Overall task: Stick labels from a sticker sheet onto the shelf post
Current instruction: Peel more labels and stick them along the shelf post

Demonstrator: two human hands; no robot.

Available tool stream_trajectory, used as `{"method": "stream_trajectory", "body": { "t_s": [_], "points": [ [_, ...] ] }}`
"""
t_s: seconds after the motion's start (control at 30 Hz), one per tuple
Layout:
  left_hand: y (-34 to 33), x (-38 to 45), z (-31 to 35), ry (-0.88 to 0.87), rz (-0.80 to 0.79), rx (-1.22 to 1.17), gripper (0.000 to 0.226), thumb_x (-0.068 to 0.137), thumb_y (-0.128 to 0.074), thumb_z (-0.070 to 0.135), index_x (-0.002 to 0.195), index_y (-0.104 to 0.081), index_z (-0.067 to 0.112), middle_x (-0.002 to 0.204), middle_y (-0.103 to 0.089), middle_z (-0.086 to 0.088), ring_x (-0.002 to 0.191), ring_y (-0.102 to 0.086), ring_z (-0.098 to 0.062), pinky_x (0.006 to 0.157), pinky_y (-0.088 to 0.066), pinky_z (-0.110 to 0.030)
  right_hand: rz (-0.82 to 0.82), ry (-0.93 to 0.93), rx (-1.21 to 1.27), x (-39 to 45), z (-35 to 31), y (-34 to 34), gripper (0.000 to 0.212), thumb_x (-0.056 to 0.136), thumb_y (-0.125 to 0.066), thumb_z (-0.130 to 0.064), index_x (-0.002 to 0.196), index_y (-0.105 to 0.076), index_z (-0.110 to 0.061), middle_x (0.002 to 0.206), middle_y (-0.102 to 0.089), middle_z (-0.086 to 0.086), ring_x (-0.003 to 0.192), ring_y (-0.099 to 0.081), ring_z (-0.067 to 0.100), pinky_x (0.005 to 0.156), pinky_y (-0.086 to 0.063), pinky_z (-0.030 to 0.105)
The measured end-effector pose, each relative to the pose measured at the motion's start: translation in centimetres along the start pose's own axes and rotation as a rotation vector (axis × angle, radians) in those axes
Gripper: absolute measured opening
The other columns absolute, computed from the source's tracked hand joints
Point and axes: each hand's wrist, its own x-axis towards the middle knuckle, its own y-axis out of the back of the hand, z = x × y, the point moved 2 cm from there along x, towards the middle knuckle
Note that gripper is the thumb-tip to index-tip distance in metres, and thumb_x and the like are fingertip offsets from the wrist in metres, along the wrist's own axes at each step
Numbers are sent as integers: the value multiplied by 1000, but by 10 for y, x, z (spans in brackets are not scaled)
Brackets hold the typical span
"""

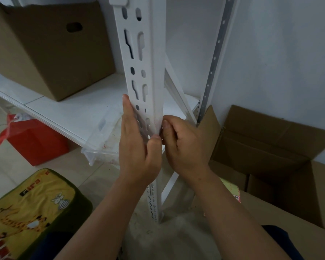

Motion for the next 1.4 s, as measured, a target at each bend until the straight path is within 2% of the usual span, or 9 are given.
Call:
{"method": "stream_trajectory", "body": {
  "t_s": [0.13, 0.2, 0.27, 0.4, 0.53, 0.67, 0.87, 1.1, 1.4],
  "points": [
    [1, 1, -2, -15, -9, -11, 84, 81, -36, 28, 154, -2, 3, 162, -18, -10, 148, -25, -21, 116, -32, -33, 3, -45, 92, 1, 0, 0, 25, 101, -44, -20, 99, -65, -7, 84, -67, 3, 75, -59, 12, 63, -52, 25],
    [2, 2, -2, -18, -18, -24, 84, 82, -36, 28, 154, -2, 3, 162, -18, -10, 147, -27, -21, 115, -34, -30, -32, -90, 153, -1, -1, 1, 24, 101, -45, -21, 103, -66, -10, 88, -65, -5, 78, -62, 12, 68, -56, 36],
    [3, 2, -2, -22, -18, -24, 83, 82, -37, 28, 154, -3, 3, 161, -20, -11, 146, -29, -22, 113, -35, -31, -34, -108, 160, -1, -2, 2, 25, 100, -46, -24, 106, -66, -11, 90, -62, -13, 81, -63, 11, 70, -57, 38],
    [1, 1, 0, -24, -7, -29, 83, 82, -37, 27, 154, -3, 3, 160, -19, -5, 146, -27, -15, 114, -31, -17, -1, -120, 208, 1, -2, 1, 24, 99, -47, -21, 98, -68, -9, 81, -66, -4, 73, -63, 15, 63, -55, 43],
    [1, 1, 0, -17, -6, -42, 82, 83, -37, 28, 154, -3, 3, 162, -19, -11, 147, -27, -20, 116, -33, -27, -2, -156, 260, 1, -3, 2, 24, 99, -47, -21, 95, -67, -10, 77, -65, 3, 70, -63, 19, 60, -54, 48],
    [1, 1, 1, -15, -3, -42, 82, 83, -37, 27, 154, -3, 3, 161, -20, -14, 146, -29, -27, 112, -38, -46, -50, -186, 300, 1, -1, 3, 23, 98, -48, -26, 100, -68, -14, 82, -67, -1, 74, -65, 18, 64, -56, 48],
    [-1, 0, 0, -10, 5, -45, 84, 81, -38, 25, 154, -3, 1, 162, -18, -14, 149, -23, -25, 116, -32, -49, -5, -156, 279, 1, -2, 1, 23, 99, -48, -20, 93, -66, -8, 77, -65, 5, 69, -63, 20, 59, -53, 48],
    [0, 0, 1, -7, -1, -39, 85, 80, -38, 26, 154, -3, 2, 161, -21, -15, 147, -28, -28, 114, -33, -48, -58, -159, 275, 1, 2, 2, 26, 99, -47, -26, 102, -68, -11, 85, -68, 3, 77, -66, 19, 65, -56, 47],
    [0, -1, 1, -2, 12, -31, 85, 80, -38, 26, 154, -5, 1, 161, -20, -16, 147, -25, -26, 114, -30, -37, -49, -151, 255, 0, 1, 3, 22, 100, -48, -21, 103, -67, -10, 85, -68, 4, 77, -66, 18, 65, -56, 46]
  ]
}}
